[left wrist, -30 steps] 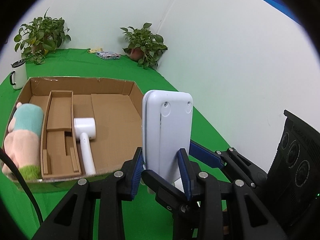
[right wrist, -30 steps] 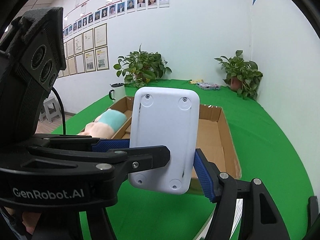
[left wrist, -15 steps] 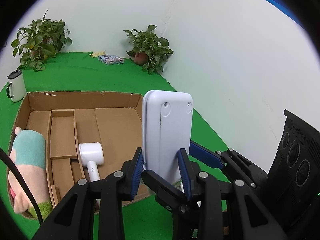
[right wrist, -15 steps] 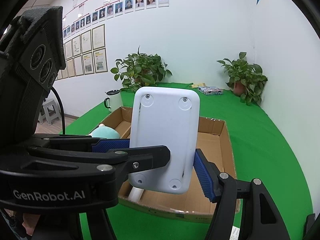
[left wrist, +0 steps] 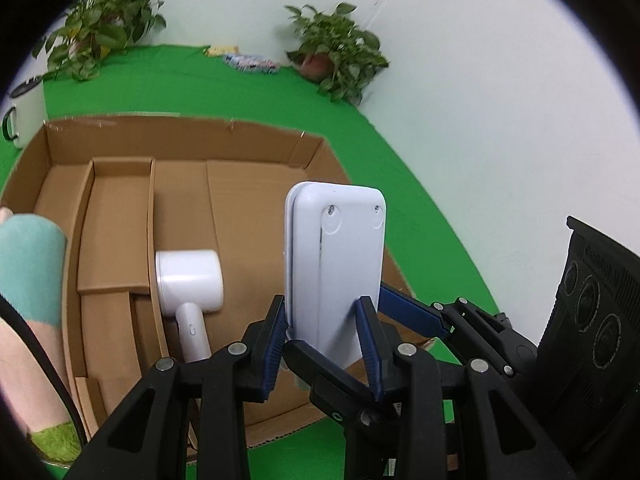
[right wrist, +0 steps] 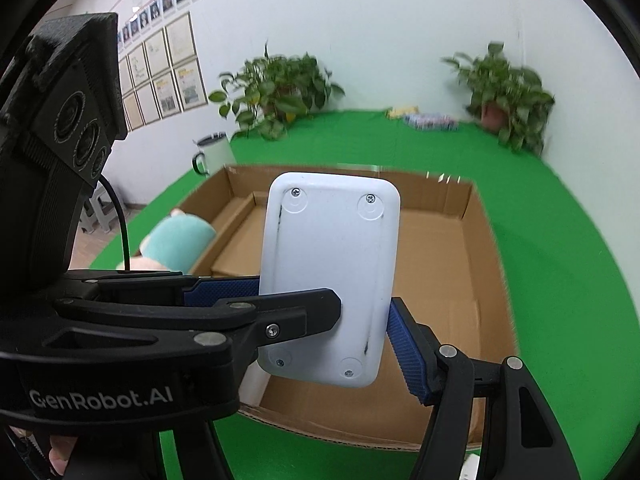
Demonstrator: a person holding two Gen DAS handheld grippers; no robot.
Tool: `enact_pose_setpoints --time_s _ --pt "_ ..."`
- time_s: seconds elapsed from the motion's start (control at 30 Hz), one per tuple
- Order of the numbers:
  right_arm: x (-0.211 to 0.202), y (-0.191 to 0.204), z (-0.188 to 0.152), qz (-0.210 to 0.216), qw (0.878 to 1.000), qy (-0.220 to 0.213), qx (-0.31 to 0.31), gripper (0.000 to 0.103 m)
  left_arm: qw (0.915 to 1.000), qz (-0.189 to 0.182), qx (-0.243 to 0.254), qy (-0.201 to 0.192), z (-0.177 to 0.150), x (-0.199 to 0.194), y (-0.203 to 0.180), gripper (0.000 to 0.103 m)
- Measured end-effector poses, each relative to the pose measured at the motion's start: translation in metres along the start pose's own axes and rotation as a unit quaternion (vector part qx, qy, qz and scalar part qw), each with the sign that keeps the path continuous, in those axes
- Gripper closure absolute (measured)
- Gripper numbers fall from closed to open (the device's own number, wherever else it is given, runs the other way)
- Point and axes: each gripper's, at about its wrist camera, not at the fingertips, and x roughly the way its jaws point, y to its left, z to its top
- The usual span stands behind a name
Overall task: Organize objects
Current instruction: 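Lift the white device with the right gripper and carry it over the box, then lower the white device beside the hair dryer and open the right gripper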
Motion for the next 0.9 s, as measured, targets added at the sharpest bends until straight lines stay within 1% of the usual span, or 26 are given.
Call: enact_pose_setpoints --time_s 0.13,0.3,0.4,0.53,0.6,0.7,0.83,0.9 --pt "0.030 -0.013 -0.009 0.016 0.999 0.033 0.019 0.040 0.9991 0.014 -0.018 0.037 -0.002 0.025 0.011 0.070" --pt "0.060 -0.026 -0.023 0.036 0.996 0.072 0.038 0.040 0.9964 0.027 -0.027 0.075 -0.005 0.044 0.017 0.070" --pt "0.068 -0.031 -0.038 0.040 0.993 0.097 0.047 0.040 0.9945 0.032 -0.036 0.094 -0.008 0.054 0.022 0.070" --pt "0.082 -0.039 -0.047 0.053 0.987 0.135 0.073 0.040 0.9908 0.051 -0.044 0.117 -0.014 0.065 0.026 0.071" --pt "0.091 -0.039 -0.052 0.049 0.984 0.153 0.078 0.040 0.9886 0.057 -0.050 0.130 -0.016 0.069 0.030 0.072" --pt "0.097 -0.041 -0.059 0.051 0.981 0.165 0.085 0.039 0.9865 0.072 -0.045 0.140 -0.017 0.070 0.032 0.072" --pt "0.102 -0.040 -0.058 0.051 0.977 0.188 0.088 0.038 0.9855 0.069 -0.051 0.147 -0.015 0.067 0.034 0.072" --pt "0.099 -0.039 -0.056 0.055 0.978 0.185 0.082 0.032 0.9862 0.075 -0.048 0.140 -0.014 0.060 0.034 0.072"
